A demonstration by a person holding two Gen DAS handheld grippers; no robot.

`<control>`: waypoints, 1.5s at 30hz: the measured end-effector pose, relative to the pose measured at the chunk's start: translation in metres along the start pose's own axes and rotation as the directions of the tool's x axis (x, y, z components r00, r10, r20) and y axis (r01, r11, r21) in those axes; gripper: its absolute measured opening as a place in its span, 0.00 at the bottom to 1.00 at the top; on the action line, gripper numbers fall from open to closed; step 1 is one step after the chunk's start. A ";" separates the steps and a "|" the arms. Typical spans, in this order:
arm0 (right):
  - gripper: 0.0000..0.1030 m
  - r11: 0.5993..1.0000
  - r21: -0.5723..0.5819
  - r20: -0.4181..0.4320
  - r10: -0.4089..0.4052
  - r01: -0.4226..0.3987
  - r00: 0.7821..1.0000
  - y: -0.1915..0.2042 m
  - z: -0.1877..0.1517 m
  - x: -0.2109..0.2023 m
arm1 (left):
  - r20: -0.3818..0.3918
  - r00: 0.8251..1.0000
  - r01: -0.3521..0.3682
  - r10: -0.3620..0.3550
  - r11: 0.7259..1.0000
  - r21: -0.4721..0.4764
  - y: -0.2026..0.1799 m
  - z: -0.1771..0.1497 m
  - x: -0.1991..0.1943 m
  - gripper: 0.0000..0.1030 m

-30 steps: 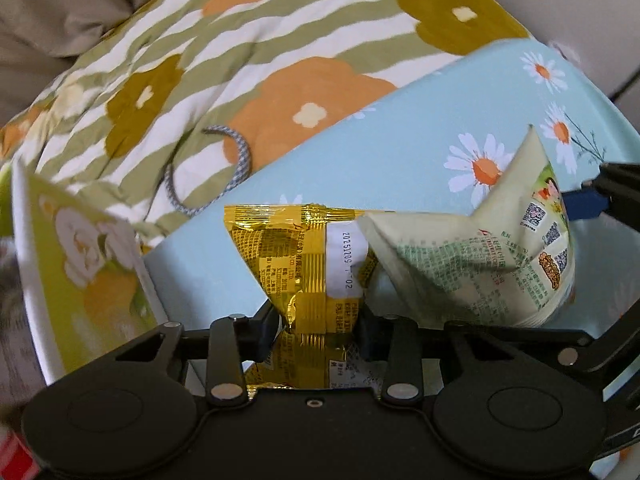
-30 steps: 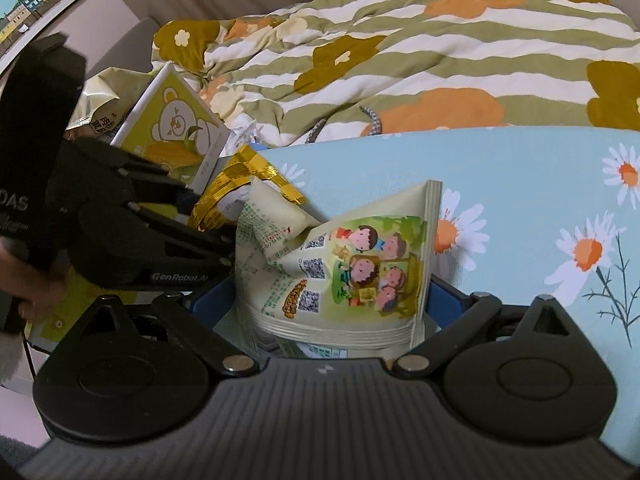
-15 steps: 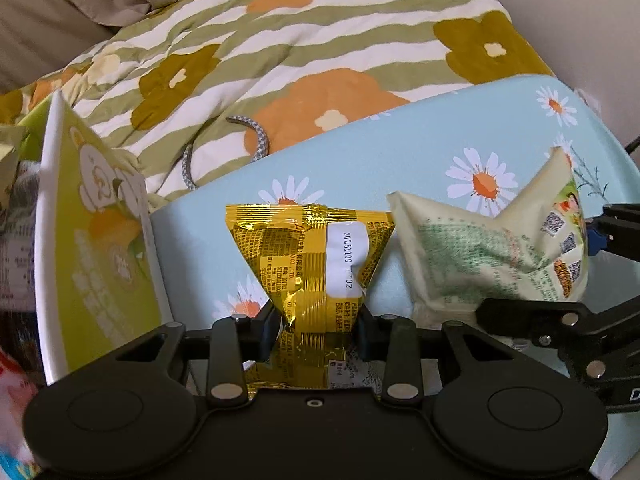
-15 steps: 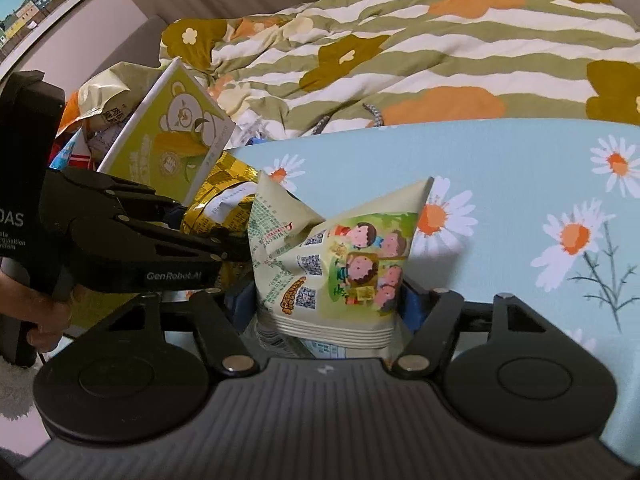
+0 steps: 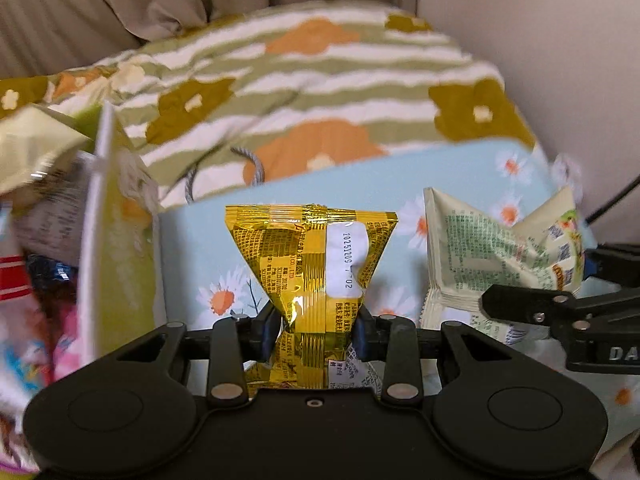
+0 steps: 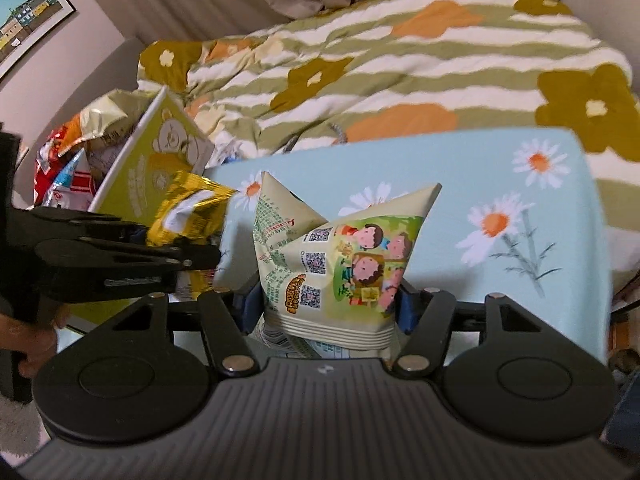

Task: Organize snacks
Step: 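Carry both bags into the yellow box and open both tools to release them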

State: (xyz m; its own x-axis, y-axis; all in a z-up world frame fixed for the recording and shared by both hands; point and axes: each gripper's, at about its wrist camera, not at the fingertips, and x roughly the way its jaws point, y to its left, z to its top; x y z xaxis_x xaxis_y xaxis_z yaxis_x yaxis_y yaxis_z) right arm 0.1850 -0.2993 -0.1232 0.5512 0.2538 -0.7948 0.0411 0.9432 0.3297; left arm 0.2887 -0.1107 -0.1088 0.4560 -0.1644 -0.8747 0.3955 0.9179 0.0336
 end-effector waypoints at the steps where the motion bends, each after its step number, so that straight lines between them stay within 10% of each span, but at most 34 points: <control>1: 0.75 1.000 -0.008 0.011 -0.002 0.002 1.000 0.002 0.001 -0.007 | 0.022 1.000 0.001 -0.001 1.000 -0.015 0.001 0.000 -0.010 0.39; 19: 0.75 0.981 -0.158 0.187 0.141 -0.112 0.972 0.121 0.059 -0.080 | 0.302 0.931 -0.121 0.206 0.953 -0.279 0.082 -0.039 -0.173 0.39; 34: 0.75 0.983 -0.159 0.225 0.128 -0.094 0.966 0.254 0.045 -0.047 | 0.311 0.937 -0.070 0.159 0.958 -0.277 0.164 -0.086 -0.173 0.39; 37: 0.75 0.987 -0.150 0.246 0.085 -0.048 0.965 0.267 0.040 -0.045 | 0.318 0.940 -0.037 0.121 0.965 -0.260 0.170 -0.087 -0.168 0.61; 39: 0.75 0.989 -0.145 0.260 0.052 -0.014 0.964 0.275 0.038 -0.043 | 0.335 0.933 -0.040 0.129 0.965 -0.259 0.174 -0.090 -0.170 1.00; 45: 0.75 0.992 -0.121 0.281 0.001 0.034 0.960 0.288 0.031 -0.038 | 0.358 0.921 -0.063 0.150 0.968 -0.244 0.191 -0.103 -0.179 1.00</control>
State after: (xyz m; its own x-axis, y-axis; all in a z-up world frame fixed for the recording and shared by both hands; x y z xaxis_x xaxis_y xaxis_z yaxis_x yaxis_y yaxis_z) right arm 0.2019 -0.0439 0.0174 0.7635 0.1844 -0.6189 -0.0414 0.9704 0.2381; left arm 0.1998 0.1313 0.0046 0.7652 -0.1432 -0.6277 0.1597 0.9867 -0.0303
